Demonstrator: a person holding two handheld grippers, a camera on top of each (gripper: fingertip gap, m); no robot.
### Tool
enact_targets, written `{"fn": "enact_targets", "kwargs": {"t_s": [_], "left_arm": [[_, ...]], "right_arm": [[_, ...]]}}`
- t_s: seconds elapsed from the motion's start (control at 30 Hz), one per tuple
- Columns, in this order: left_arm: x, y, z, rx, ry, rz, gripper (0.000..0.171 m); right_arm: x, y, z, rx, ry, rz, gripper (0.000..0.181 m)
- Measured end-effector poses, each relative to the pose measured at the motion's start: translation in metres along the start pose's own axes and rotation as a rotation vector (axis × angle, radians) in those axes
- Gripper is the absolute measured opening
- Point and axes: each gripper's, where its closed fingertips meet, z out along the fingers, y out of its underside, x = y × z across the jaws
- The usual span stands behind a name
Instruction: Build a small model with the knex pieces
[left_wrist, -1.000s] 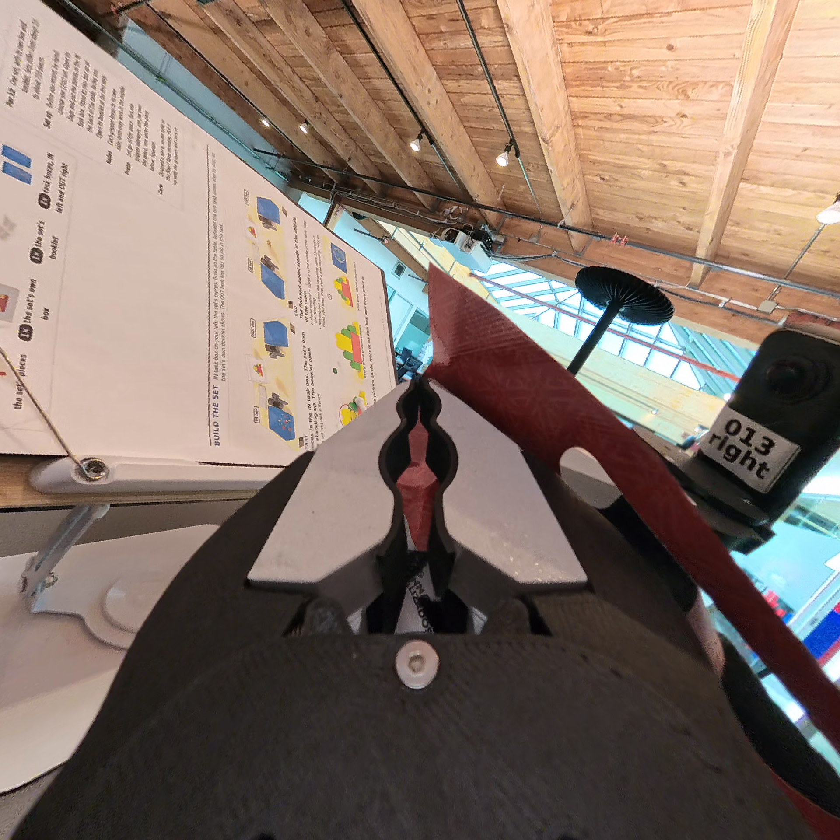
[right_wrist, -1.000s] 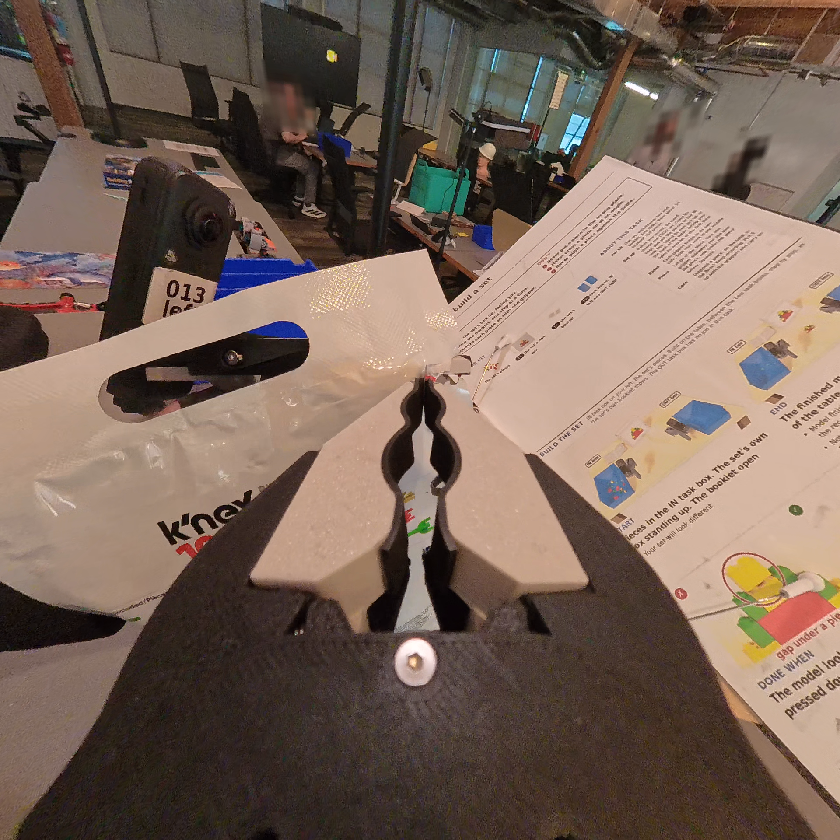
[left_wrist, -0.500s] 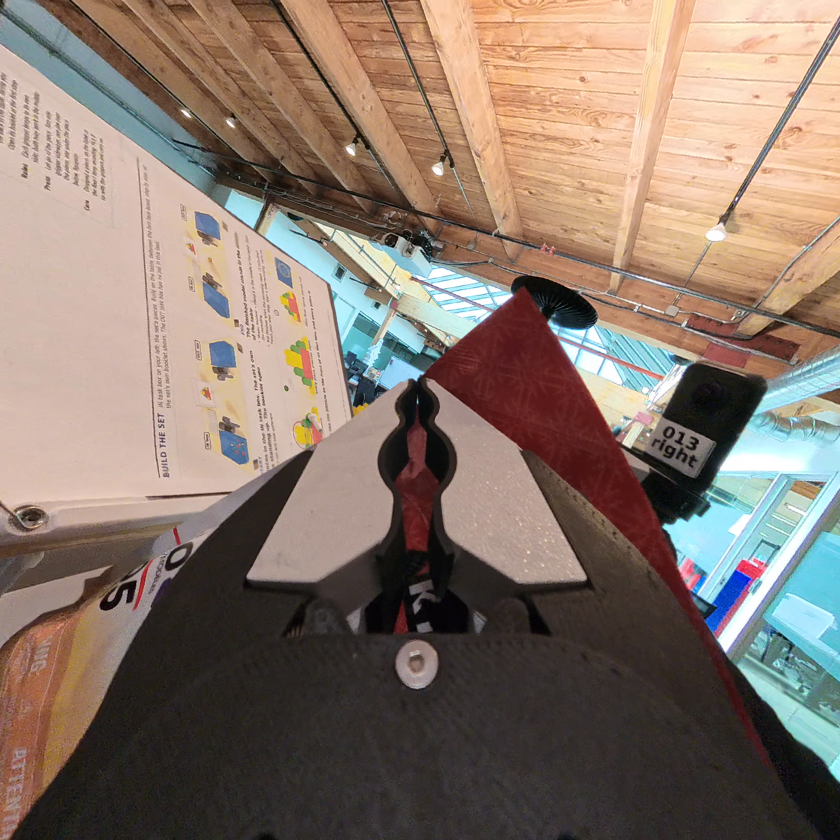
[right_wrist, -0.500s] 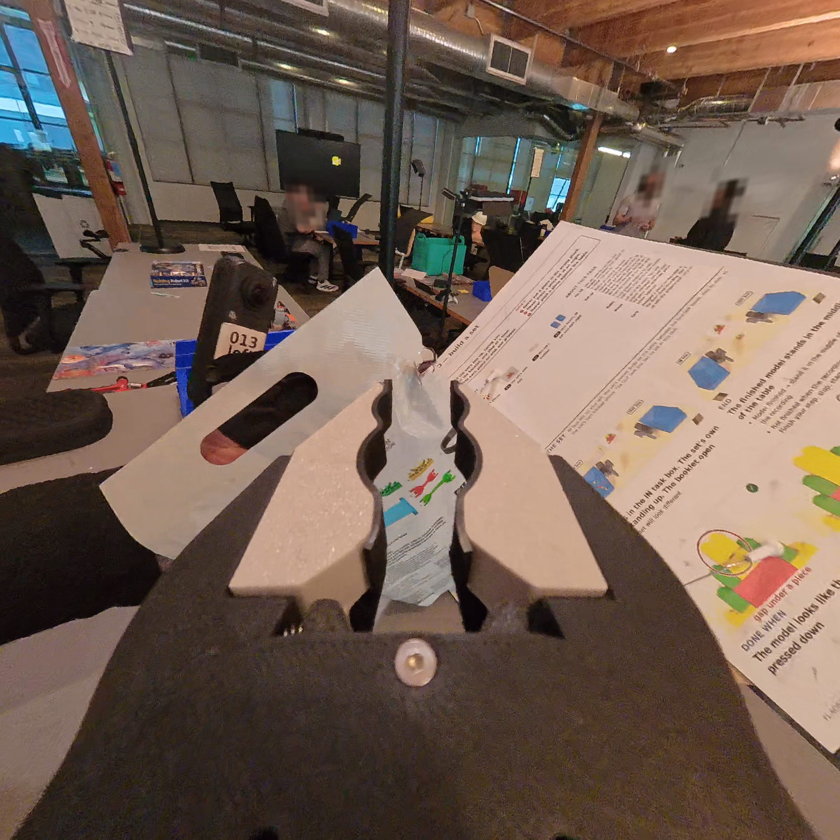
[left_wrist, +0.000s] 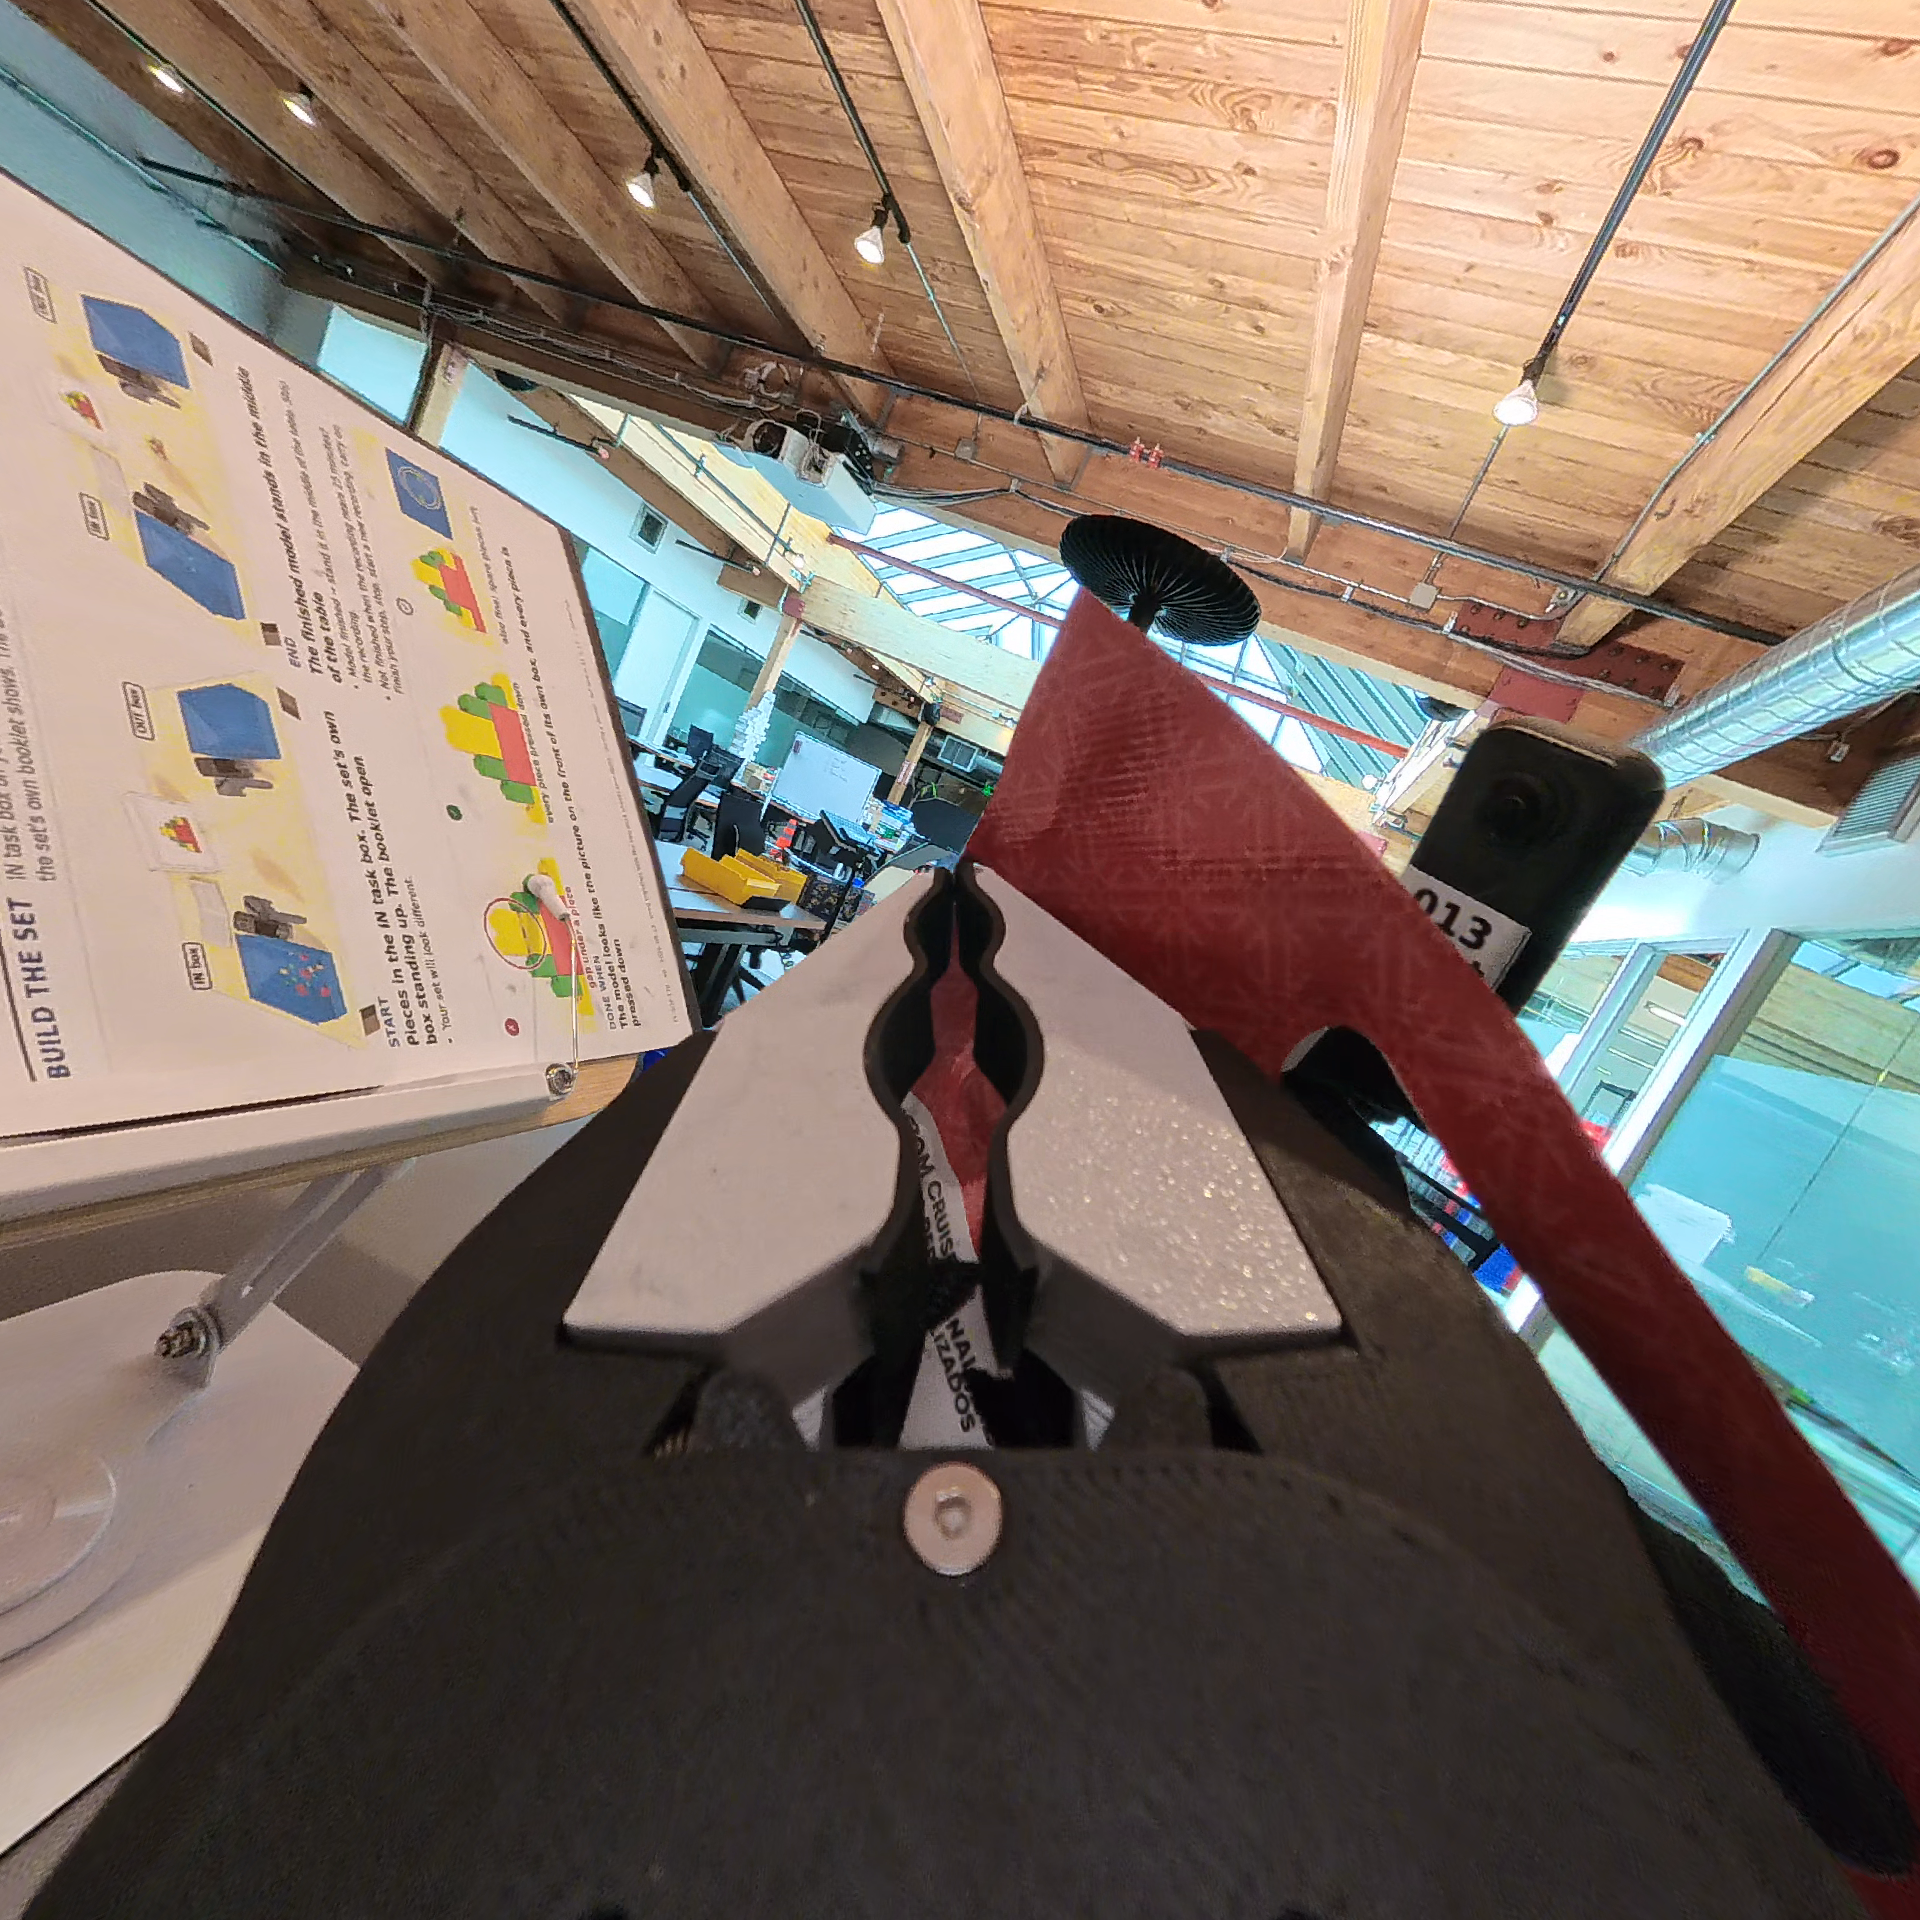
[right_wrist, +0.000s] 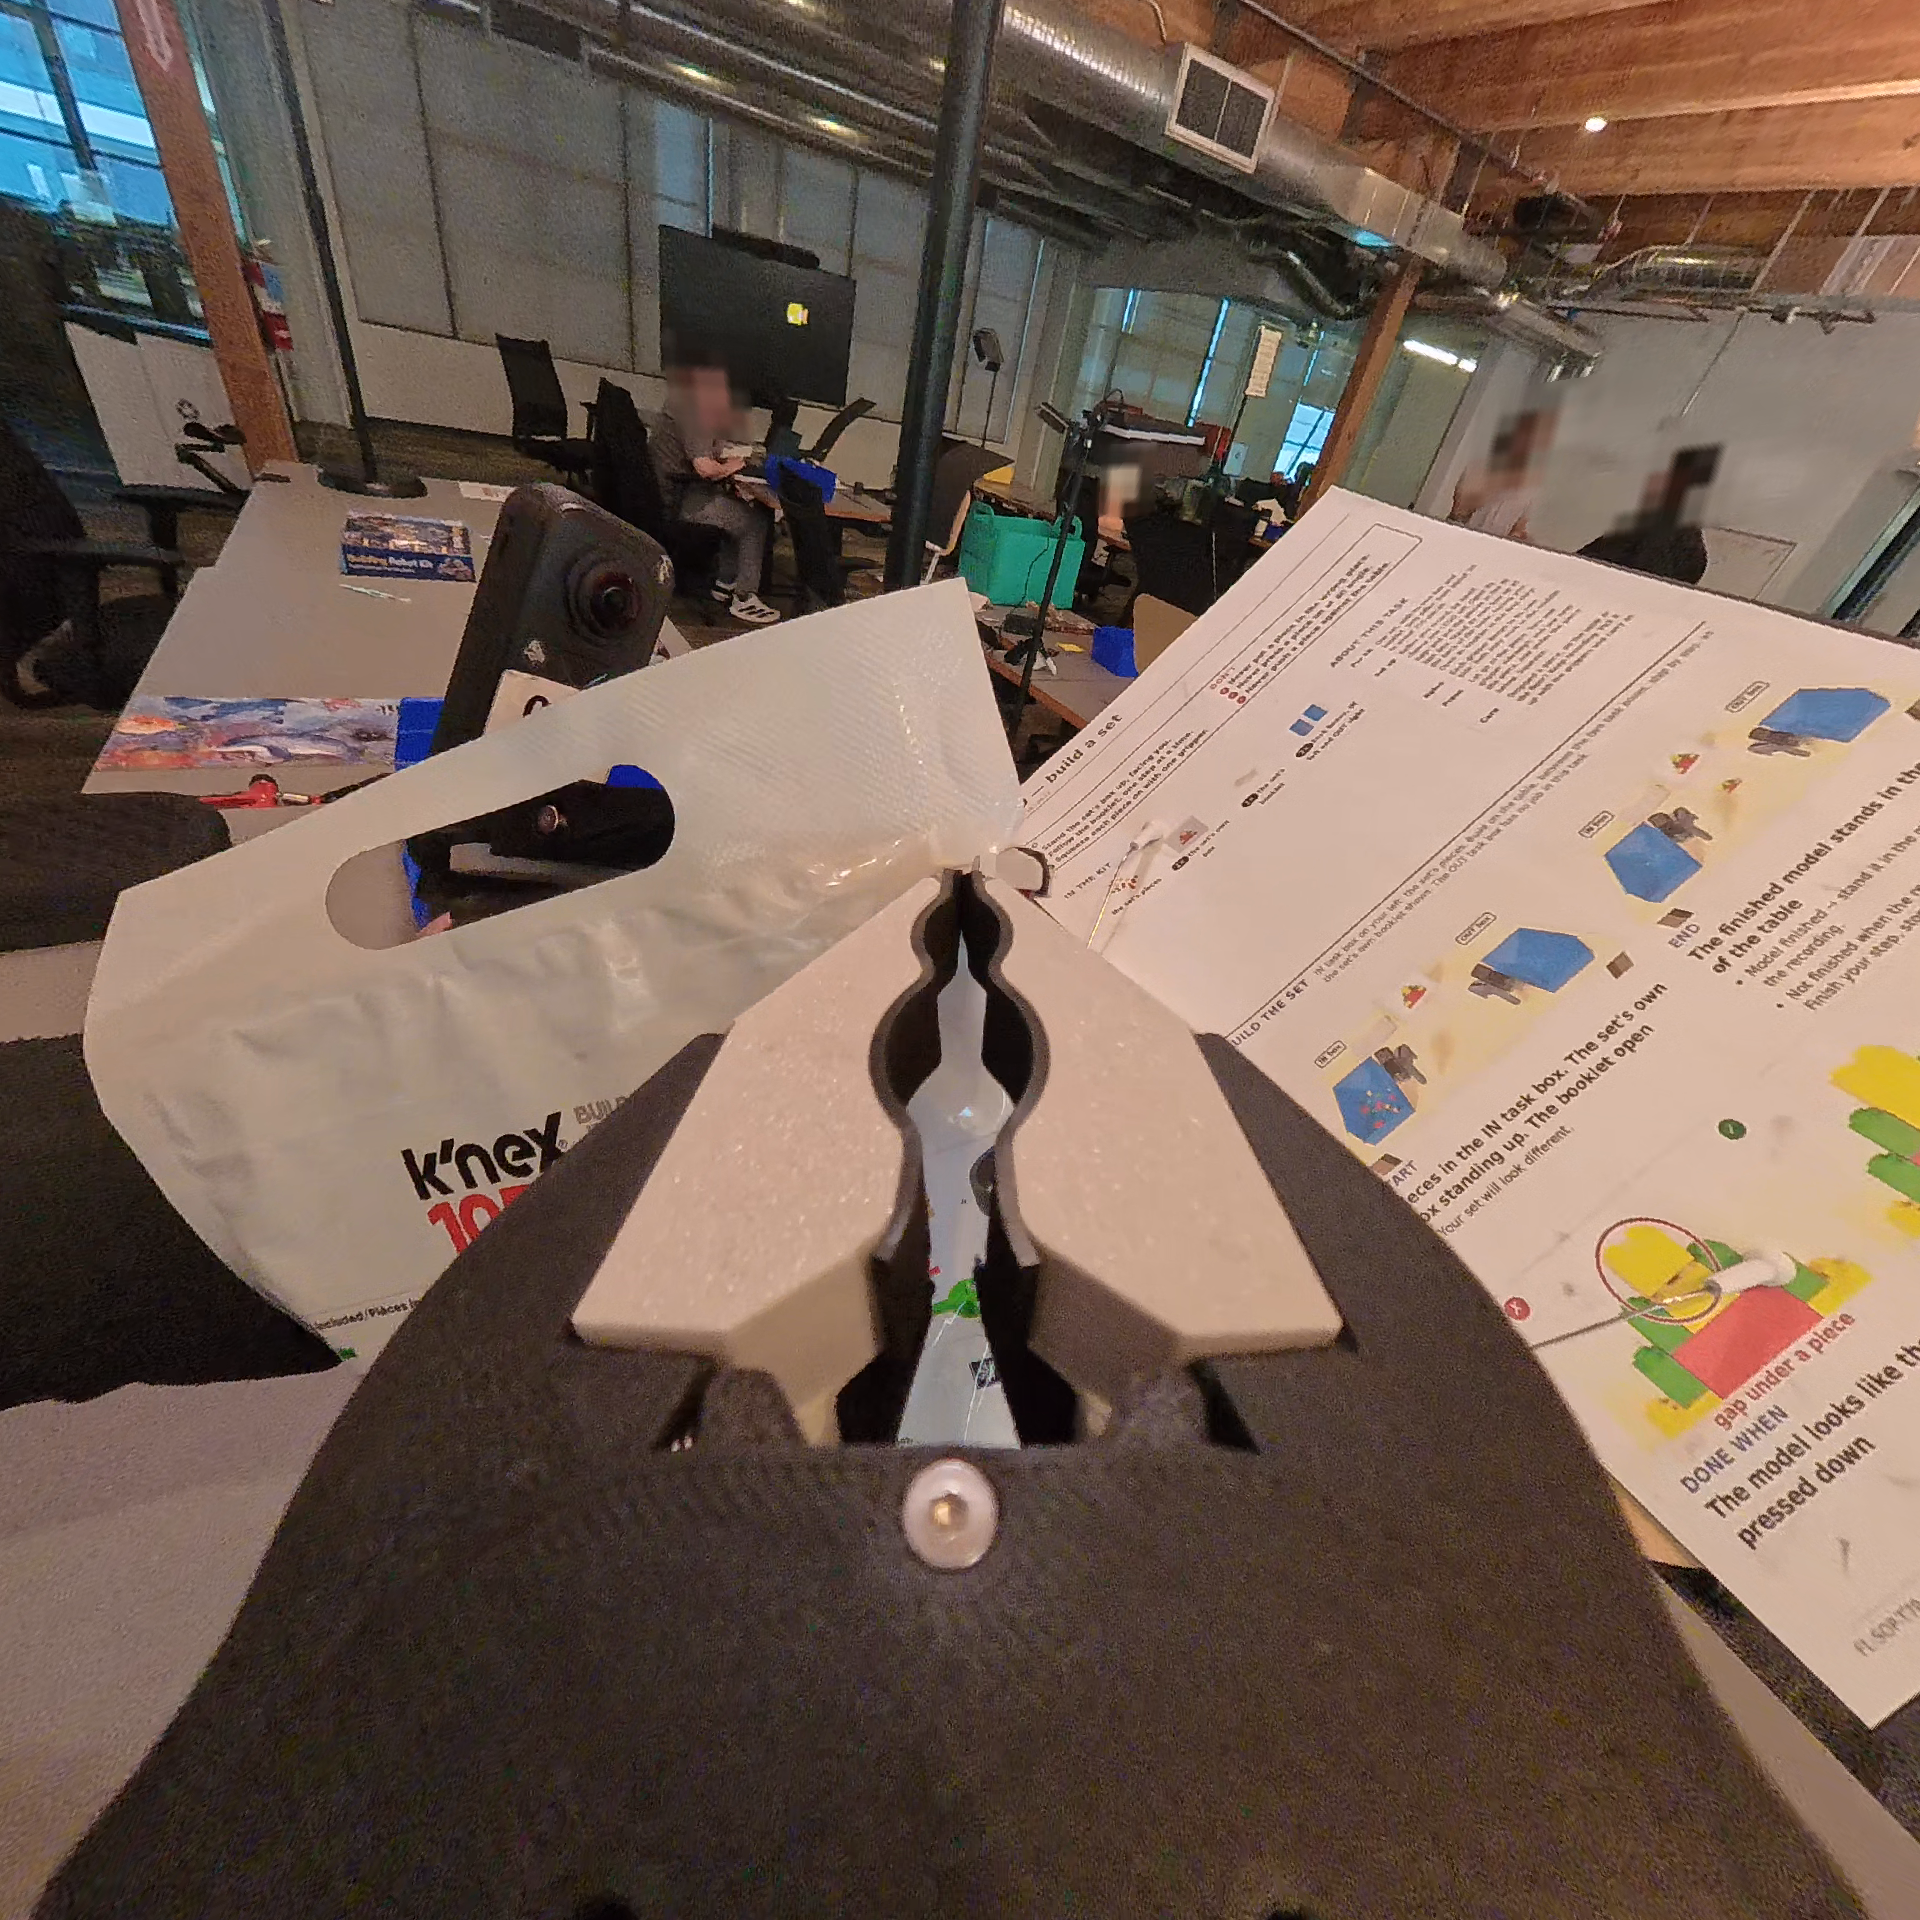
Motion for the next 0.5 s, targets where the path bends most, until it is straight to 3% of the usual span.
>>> {"fn": "enact_targets", "kwargs": {"t_s": [0.1,0.43,0.5], "left_arm": [[0.004,0.001,0.002,0.003,0.002,0.006,0.0],[-0.007,-0.013,0.008,0.074,-0.178,0.039,0.0],[-0.035,-0.023,0.002,0.115,-0.281,-0.033,0.0]], "right_arm": [[-0.002,-0.001,-0.004,-0.011,0.001,-0.039,0.0],[-0.002,-0.006,0.005,-0.054,0.134,-0.082,0.0],[-0.048,-0.011,0.014,-0.029,-0.043,-0.122,0.0]]}}
